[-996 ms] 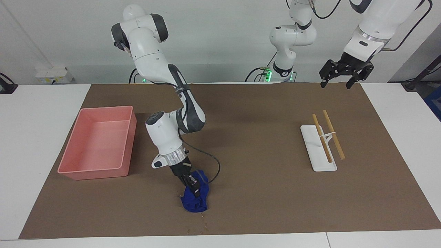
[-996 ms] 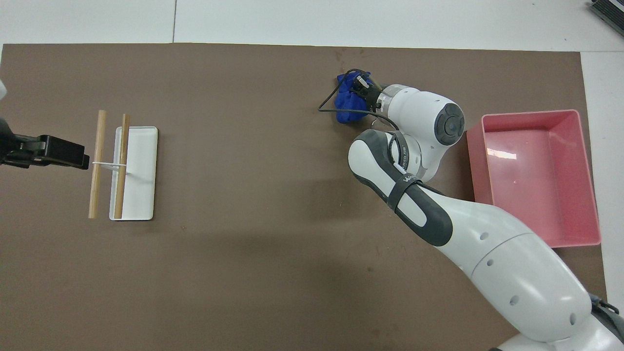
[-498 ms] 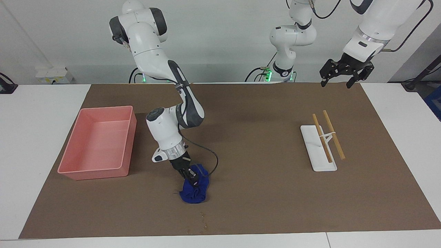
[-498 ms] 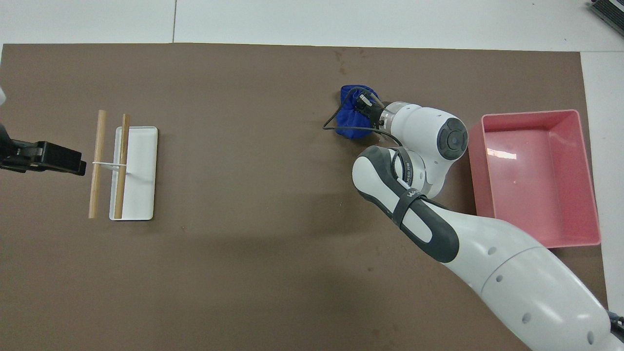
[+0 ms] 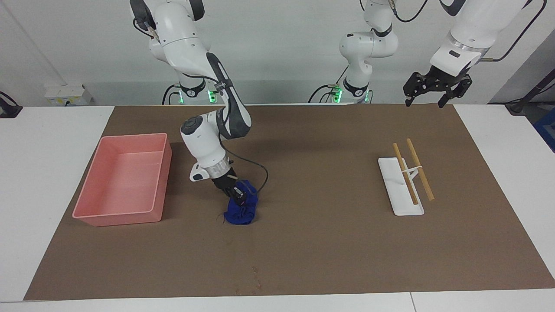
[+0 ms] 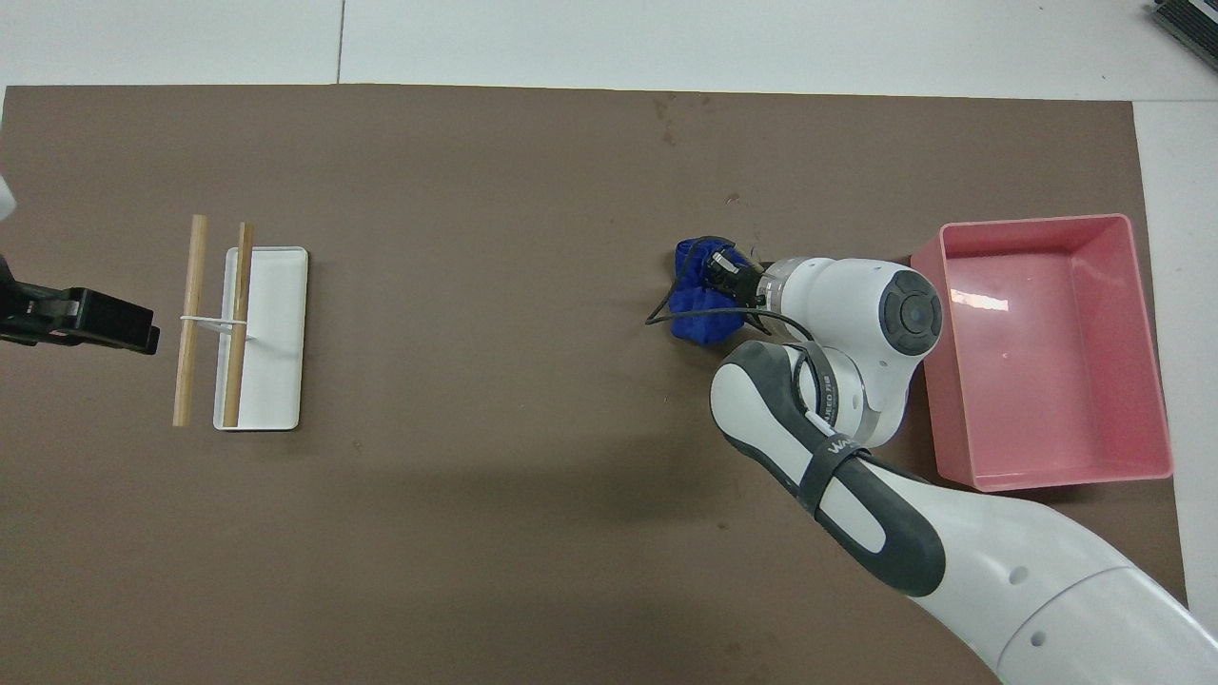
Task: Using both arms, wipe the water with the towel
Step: 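Wipe the towel across the water spill with the right gripper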
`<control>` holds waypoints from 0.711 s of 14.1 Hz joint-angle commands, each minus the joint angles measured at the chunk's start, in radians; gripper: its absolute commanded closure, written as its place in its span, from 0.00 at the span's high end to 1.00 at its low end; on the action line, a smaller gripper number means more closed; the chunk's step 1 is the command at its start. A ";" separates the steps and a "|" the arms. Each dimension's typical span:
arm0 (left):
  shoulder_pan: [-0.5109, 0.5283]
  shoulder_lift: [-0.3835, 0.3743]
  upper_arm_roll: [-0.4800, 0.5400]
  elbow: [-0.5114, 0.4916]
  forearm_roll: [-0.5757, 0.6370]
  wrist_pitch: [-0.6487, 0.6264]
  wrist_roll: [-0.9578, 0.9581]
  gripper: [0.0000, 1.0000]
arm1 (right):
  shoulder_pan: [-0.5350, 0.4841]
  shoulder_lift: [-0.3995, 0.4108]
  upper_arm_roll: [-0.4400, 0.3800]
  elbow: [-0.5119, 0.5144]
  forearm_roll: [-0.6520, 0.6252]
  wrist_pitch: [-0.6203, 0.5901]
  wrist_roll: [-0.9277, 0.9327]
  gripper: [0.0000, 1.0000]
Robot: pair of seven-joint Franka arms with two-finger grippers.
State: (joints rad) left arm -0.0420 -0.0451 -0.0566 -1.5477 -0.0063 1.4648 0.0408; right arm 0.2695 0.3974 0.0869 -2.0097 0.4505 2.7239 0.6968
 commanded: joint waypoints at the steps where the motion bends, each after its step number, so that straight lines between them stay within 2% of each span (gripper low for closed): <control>1: 0.033 -0.021 -0.011 -0.025 -0.056 0.048 0.007 1.00 | -0.003 -0.069 0.002 -0.136 -0.007 -0.136 0.007 0.00; 4: 0.019 -0.021 -0.006 -0.025 -0.057 0.045 0.002 1.00 | -0.007 -0.138 -0.001 -0.250 -0.013 -0.148 -0.016 0.00; 7: 0.010 -0.019 -0.003 -0.019 -0.043 0.026 0.007 1.00 | -0.024 -0.175 -0.001 -0.323 -0.015 -0.147 -0.156 0.00; 10: 0.024 -0.022 -0.008 -0.019 -0.009 0.009 0.013 1.00 | -0.061 -0.180 -0.001 -0.333 -0.015 -0.148 -0.261 0.00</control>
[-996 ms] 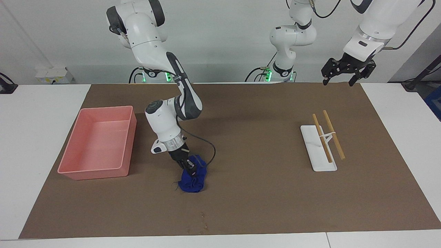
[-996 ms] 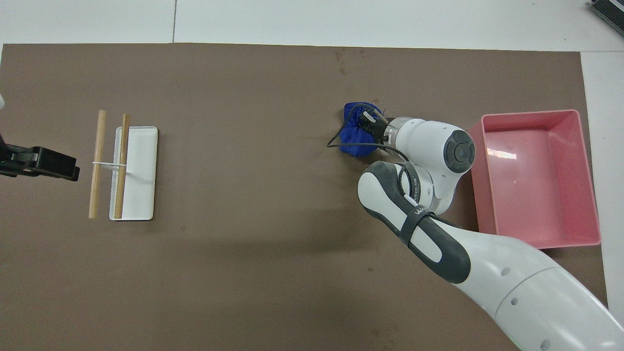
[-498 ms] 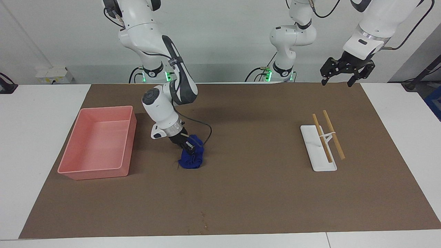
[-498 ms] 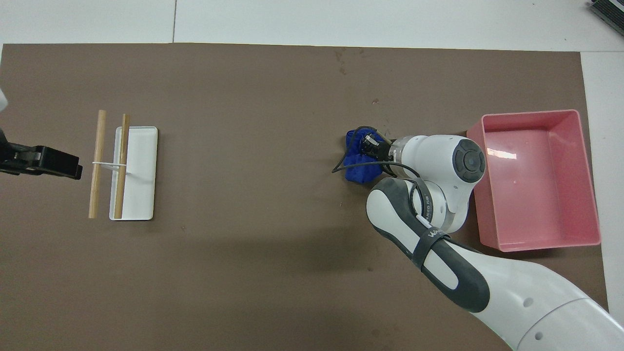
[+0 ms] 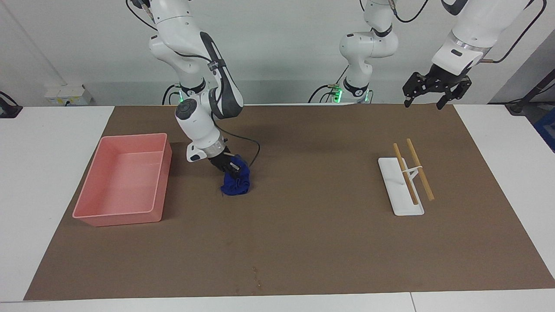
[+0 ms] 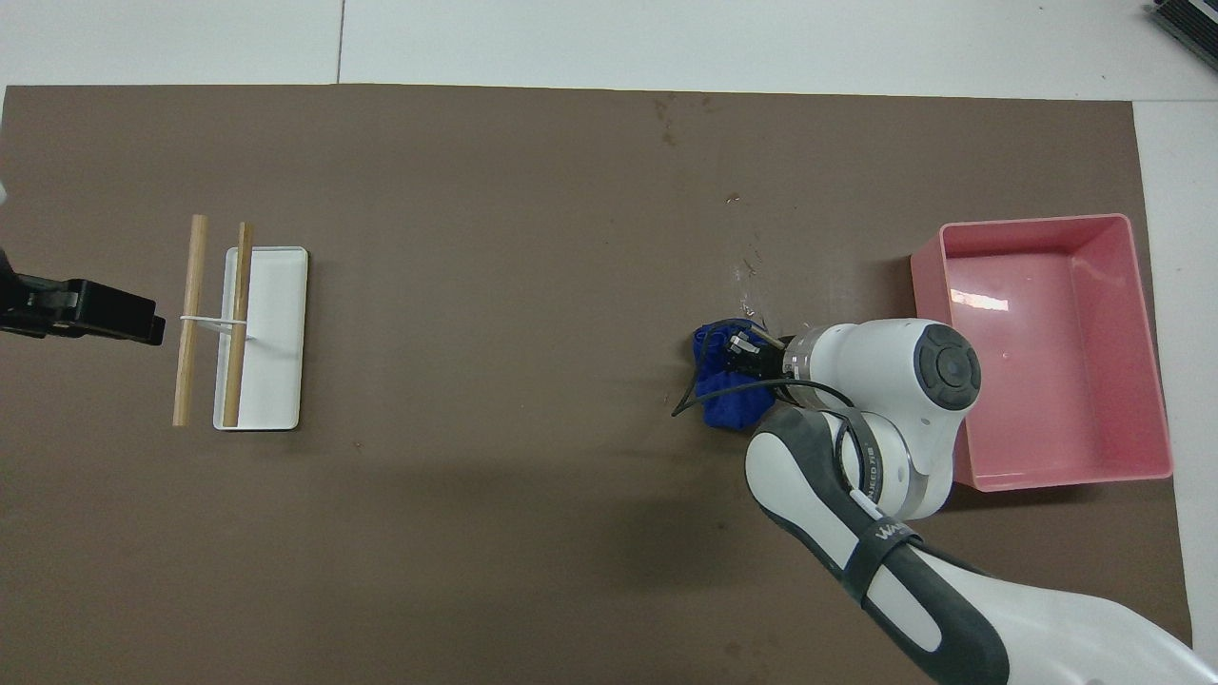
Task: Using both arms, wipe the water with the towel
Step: 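Carry the towel into the pink bin with the right gripper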
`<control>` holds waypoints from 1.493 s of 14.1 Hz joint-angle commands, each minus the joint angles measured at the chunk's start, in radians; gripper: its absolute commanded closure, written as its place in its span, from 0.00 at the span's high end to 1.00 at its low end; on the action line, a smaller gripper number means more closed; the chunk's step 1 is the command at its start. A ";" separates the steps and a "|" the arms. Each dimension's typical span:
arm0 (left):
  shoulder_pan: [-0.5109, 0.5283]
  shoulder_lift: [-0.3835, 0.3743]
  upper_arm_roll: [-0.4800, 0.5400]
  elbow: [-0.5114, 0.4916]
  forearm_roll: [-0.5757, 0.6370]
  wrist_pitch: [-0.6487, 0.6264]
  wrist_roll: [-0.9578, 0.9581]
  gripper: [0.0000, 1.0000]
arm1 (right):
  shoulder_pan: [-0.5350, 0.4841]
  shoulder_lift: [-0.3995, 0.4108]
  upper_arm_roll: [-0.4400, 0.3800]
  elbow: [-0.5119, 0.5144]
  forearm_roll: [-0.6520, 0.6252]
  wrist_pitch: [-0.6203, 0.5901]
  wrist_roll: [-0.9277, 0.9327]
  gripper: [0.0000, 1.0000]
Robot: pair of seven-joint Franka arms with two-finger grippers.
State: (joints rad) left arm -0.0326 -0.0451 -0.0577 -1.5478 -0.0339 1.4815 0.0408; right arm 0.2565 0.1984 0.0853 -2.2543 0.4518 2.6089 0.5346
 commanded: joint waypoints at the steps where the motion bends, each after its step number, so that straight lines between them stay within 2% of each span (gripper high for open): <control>1: 0.007 -0.024 -0.007 -0.024 0.019 0.003 0.010 1.00 | -0.069 0.019 0.001 -0.090 -0.016 -0.035 -0.151 0.00; 5: 0.013 -0.027 -0.005 -0.034 0.019 -0.007 0.007 1.00 | -0.176 0.018 0.001 -0.091 -0.016 -0.061 -0.353 0.00; 7: 0.014 -0.027 -0.005 -0.034 0.019 -0.009 0.007 1.00 | -0.200 -0.016 -0.002 -0.087 -0.018 -0.097 -0.360 0.00; 10: 0.014 -0.027 -0.005 -0.034 0.019 -0.009 0.007 1.00 | -0.230 -0.121 -0.009 -0.061 -0.018 -0.260 -0.349 0.00; 12: 0.013 -0.027 -0.005 -0.034 0.019 -0.009 0.007 1.00 | -0.270 -0.210 -0.012 -0.019 -0.027 -0.425 -0.337 0.00; 14: 0.014 -0.027 -0.005 -0.034 0.019 -0.009 0.007 1.00 | -0.325 -0.307 -0.013 0.043 -0.129 -0.580 -0.294 0.00; 15: 0.014 -0.027 -0.005 -0.034 0.019 -0.009 0.007 1.00 | -0.344 -0.335 -0.013 0.089 -0.181 -0.640 -0.285 0.00; 17: 0.013 -0.027 -0.005 -0.034 0.019 -0.009 0.007 1.00 | -0.405 -0.333 -0.013 0.189 -0.246 -0.736 -0.291 0.00; 21: 0.013 -0.027 -0.005 -0.034 0.019 -0.009 0.007 1.00 | -0.506 -0.324 -0.009 0.170 -0.404 -0.617 -0.402 0.00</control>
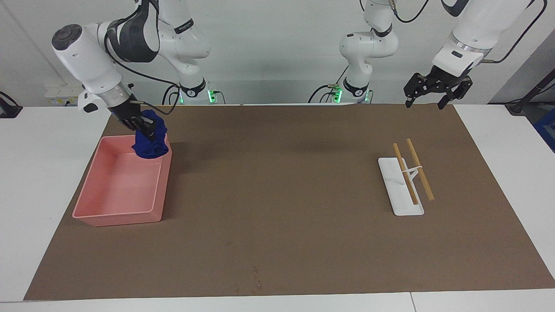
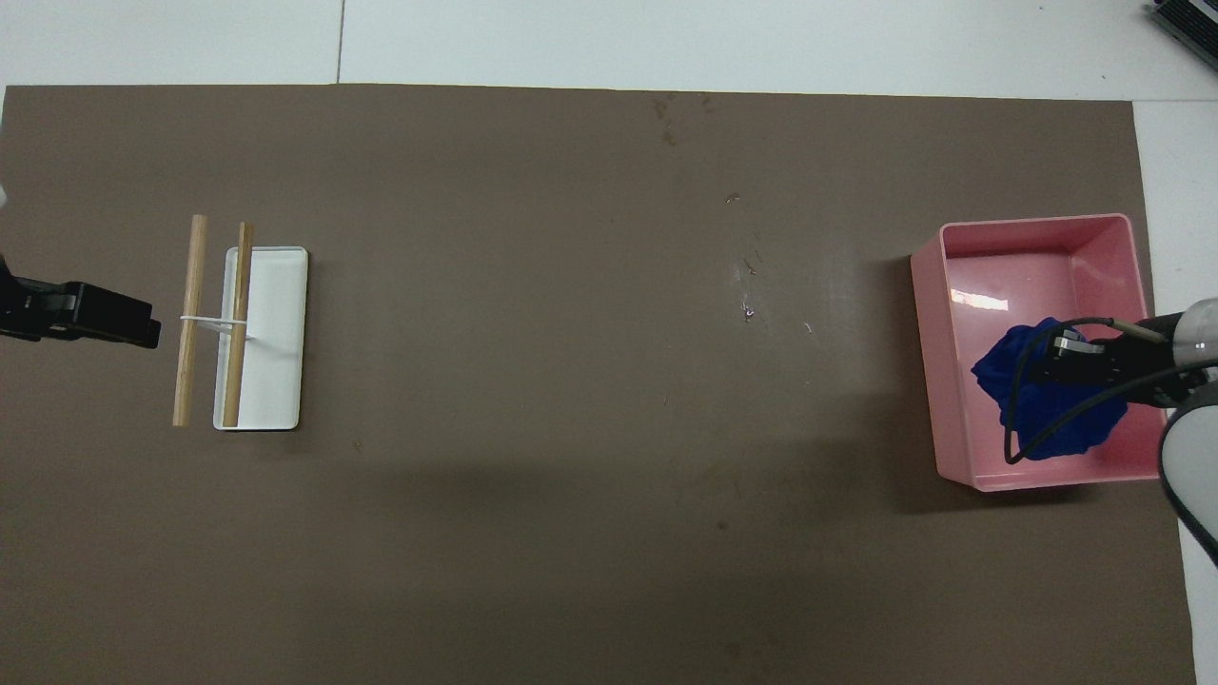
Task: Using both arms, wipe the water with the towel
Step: 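Carry the towel into the pink bin with the right gripper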
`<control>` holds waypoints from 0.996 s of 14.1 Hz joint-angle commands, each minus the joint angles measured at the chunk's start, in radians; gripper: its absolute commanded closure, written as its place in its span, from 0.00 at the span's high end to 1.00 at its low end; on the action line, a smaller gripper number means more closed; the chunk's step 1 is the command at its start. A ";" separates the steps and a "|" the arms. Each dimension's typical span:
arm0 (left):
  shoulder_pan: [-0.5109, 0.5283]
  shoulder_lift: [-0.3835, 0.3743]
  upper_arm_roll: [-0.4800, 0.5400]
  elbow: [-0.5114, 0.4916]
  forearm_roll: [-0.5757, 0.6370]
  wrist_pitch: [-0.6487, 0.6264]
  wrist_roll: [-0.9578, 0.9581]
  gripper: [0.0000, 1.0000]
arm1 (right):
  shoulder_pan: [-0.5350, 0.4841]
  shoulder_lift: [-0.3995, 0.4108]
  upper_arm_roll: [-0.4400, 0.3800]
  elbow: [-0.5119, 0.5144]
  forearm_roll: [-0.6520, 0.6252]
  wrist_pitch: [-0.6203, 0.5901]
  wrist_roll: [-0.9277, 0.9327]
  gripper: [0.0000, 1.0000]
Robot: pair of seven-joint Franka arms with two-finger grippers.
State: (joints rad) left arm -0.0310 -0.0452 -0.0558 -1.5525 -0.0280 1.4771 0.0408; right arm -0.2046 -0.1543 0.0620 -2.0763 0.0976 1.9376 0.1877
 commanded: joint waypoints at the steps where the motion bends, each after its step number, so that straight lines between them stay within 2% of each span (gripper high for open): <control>1: 0.013 -0.027 -0.007 -0.029 0.013 -0.004 0.007 1.00 | -0.074 0.045 0.015 -0.022 -0.065 0.096 -0.104 0.00; 3: 0.013 -0.027 -0.007 -0.029 0.013 -0.004 0.007 1.00 | -0.122 0.105 0.015 -0.048 -0.065 0.150 -0.168 0.00; 5: 0.013 -0.027 -0.007 -0.029 0.013 -0.004 0.007 1.00 | -0.124 0.177 0.015 -0.073 -0.065 0.226 -0.177 0.00; 8: 0.013 -0.027 -0.007 -0.029 0.013 -0.004 0.007 1.00 | -0.125 0.199 0.015 -0.146 -0.067 0.316 -0.192 0.00; 9: 0.013 -0.027 -0.007 -0.029 0.013 -0.004 0.007 1.00 | -0.122 0.199 0.015 -0.145 -0.067 0.305 -0.189 0.23; 11: 0.013 -0.027 -0.007 -0.029 0.013 -0.004 0.007 1.00 | -0.114 0.199 0.015 -0.128 -0.067 0.290 -0.185 1.00; 14: 0.013 -0.027 -0.007 -0.029 0.013 -0.004 0.007 1.00 | -0.102 0.187 0.019 -0.033 -0.070 0.154 -0.182 1.00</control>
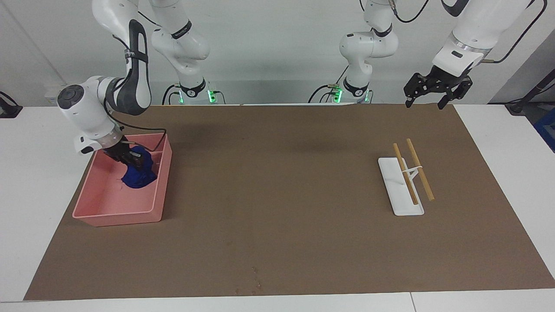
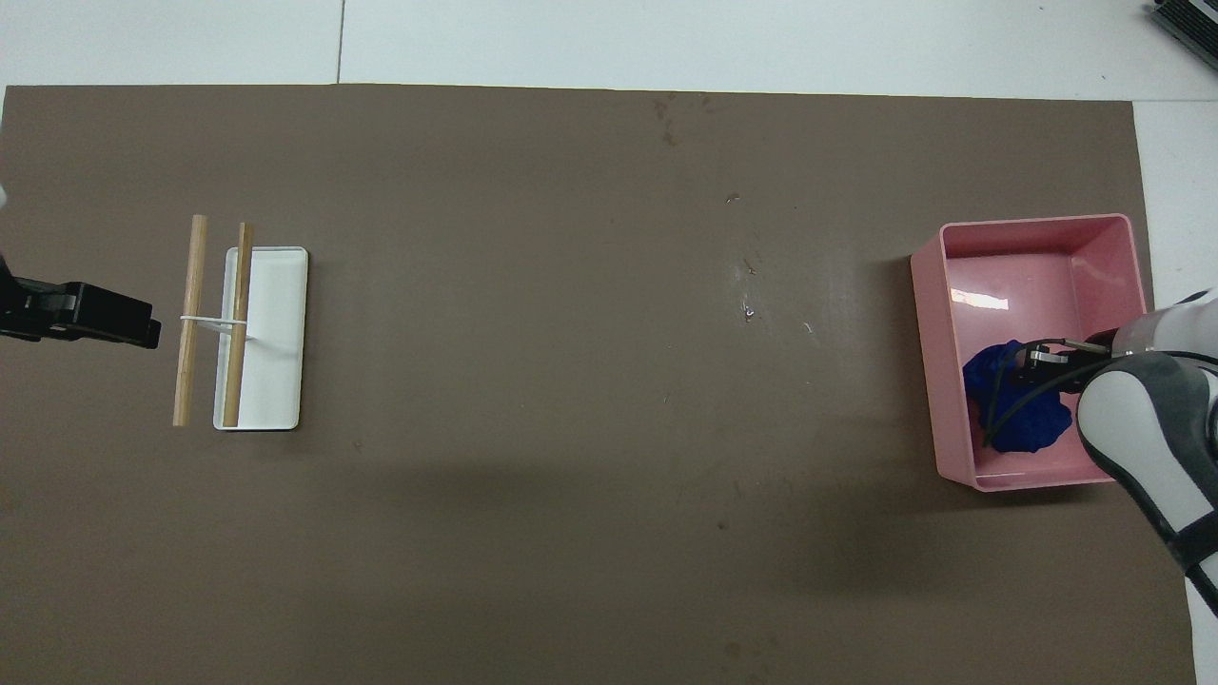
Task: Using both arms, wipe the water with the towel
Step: 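Carry the towel into the pink bin with the right gripper, then open the right gripper and release the towel in the bin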
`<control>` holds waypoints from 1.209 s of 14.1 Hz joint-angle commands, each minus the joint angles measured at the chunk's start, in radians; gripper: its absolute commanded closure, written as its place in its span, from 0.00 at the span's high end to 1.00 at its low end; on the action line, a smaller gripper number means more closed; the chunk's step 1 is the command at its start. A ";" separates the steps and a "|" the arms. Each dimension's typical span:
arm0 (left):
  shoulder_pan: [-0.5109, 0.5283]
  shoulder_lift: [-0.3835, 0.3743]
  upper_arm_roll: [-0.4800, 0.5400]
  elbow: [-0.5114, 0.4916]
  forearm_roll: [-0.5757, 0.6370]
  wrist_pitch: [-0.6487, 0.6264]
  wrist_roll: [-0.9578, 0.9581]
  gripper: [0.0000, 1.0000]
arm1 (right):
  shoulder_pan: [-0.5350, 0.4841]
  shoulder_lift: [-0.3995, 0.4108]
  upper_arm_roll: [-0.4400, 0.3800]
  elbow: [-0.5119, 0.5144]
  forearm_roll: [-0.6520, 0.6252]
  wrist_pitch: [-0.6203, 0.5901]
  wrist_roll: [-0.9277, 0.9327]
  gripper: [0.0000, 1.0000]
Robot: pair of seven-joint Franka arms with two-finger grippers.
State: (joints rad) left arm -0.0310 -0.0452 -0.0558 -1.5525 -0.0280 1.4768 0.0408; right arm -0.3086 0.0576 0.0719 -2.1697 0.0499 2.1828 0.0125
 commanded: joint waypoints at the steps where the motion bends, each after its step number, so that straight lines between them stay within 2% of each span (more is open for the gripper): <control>1: 0.013 -0.027 -0.007 -0.029 0.013 -0.004 0.007 1.00 | 0.020 -0.031 0.006 0.097 -0.030 -0.139 -0.005 1.00; 3: 0.011 -0.027 -0.007 -0.029 0.013 -0.004 0.007 1.00 | 0.031 -0.059 0.015 0.177 -0.060 -0.228 0.013 1.00; 7: 0.011 -0.027 -0.007 -0.029 0.013 -0.004 0.007 1.00 | 0.086 -0.059 0.020 0.410 -0.110 -0.441 0.076 1.00; 10: 0.011 -0.027 -0.007 -0.029 0.013 -0.004 0.007 1.00 | 0.156 -0.051 0.020 0.565 -0.111 -0.552 0.083 1.00; 12: 0.013 -0.027 -0.007 -0.029 0.013 -0.004 0.007 1.00 | 0.225 -0.032 0.020 0.667 -0.125 -0.626 0.185 1.00; 13: 0.013 -0.027 -0.007 -0.029 0.013 -0.004 0.007 1.00 | 0.252 -0.024 0.020 0.698 -0.117 -0.649 0.208 1.00; 17: 0.011 -0.027 -0.007 -0.029 0.013 -0.004 0.007 1.00 | 0.289 -0.035 0.028 0.662 -0.105 -0.661 0.251 1.00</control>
State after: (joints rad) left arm -0.0310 -0.0452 -0.0558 -1.5525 -0.0279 1.4767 0.0408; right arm -0.0200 0.0039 0.0960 -1.5216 -0.0409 1.5357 0.2483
